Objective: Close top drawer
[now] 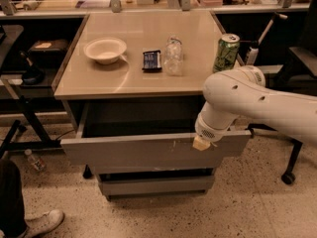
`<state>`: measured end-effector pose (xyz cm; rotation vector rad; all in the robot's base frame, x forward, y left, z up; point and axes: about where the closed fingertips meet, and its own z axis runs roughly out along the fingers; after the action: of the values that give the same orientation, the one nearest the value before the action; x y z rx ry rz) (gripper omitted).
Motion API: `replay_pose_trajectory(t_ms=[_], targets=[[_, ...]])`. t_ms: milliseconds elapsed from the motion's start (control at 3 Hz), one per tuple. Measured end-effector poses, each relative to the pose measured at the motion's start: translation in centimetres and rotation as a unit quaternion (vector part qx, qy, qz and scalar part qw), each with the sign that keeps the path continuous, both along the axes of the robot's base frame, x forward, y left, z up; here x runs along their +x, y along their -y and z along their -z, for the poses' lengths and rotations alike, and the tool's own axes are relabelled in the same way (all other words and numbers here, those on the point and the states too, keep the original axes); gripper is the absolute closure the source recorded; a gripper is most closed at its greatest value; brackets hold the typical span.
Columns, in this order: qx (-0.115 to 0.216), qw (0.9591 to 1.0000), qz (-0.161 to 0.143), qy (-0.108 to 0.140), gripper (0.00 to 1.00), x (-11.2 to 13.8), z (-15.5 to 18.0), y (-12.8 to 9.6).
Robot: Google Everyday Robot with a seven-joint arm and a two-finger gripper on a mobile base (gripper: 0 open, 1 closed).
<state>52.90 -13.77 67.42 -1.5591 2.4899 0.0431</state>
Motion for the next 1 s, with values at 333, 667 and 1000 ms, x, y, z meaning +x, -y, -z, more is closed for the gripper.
replay_pose_trajectory(t_ms=[333,667,1000], targets=[[0.0,1.0,0.0,0.0,0.11,0.0,0.0,0.0],[0.0,1.0,0.0,0.0,0.0,0.0,0.01,0.0],[0.0,1.0,0.0,0.0,0.0,0.0,0.01,0.0]])
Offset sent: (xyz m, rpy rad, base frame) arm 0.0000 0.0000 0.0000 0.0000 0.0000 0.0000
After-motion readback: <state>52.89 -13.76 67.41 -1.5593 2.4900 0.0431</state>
